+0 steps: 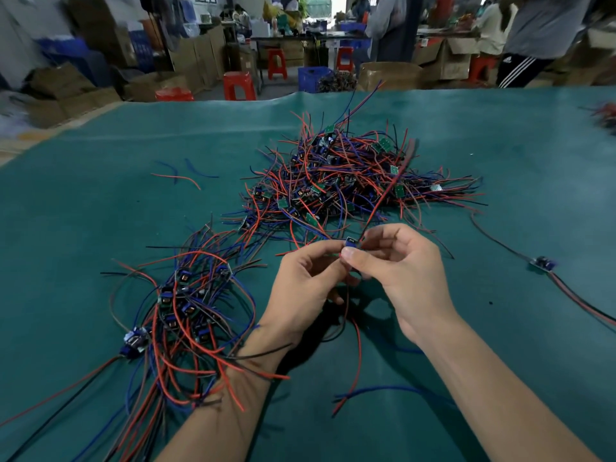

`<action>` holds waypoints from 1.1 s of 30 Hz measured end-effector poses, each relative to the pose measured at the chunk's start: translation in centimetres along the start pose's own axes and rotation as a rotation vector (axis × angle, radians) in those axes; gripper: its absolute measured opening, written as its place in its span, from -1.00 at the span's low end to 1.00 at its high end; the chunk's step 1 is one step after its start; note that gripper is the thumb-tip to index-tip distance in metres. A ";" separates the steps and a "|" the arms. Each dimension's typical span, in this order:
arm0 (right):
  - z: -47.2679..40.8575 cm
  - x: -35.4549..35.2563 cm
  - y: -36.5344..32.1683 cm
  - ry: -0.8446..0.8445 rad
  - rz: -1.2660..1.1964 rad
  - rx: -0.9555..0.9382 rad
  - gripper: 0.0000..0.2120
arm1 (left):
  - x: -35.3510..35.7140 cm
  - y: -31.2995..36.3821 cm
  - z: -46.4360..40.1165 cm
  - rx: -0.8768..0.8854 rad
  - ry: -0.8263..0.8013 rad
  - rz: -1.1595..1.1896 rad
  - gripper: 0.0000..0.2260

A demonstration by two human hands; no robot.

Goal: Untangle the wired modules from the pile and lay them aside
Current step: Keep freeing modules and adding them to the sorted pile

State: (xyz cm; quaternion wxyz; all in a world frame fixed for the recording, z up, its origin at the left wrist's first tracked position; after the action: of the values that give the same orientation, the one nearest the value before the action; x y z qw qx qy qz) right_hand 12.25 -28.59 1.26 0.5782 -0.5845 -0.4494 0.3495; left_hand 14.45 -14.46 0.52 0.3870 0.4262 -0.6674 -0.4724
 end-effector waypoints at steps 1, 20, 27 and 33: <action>0.0 -0.1 -0.1 -0.016 0.083 -0.026 -0.68 | 0.0 0.0 0.0 0.004 0.005 -0.013 -0.86; -2.6 -5.2 -1.7 0.344 0.136 -0.136 -0.82 | 0.1 -0.6 -0.1 -0.074 -0.162 -0.127 -0.81; -3.4 -10.0 -2.5 0.794 0.010 -0.180 -0.84 | -0.1 -0.7 -0.2 -0.077 -0.095 -0.133 -0.84; -2.0 -4.1 -0.4 0.236 0.289 0.137 -0.75 | -0.3 -0.8 -0.4 -0.041 0.070 -0.072 -0.86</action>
State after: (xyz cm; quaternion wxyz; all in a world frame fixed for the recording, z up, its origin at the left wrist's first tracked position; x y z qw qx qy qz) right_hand 12.59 -33.10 1.35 0.6091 -0.6390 -0.2652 0.3878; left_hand 15.10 -14.48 -0.19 0.4016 0.4580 -0.6278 -0.4846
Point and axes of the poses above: each hand's wrist, its own z-axis away from the middle knuckle, its own x-axis out of the palm, y = z × x, the point moved 2 cm from there along -z, towards the middle knuckle, and after that the axes turned 4 degrees about x, right-handed, at the moved point
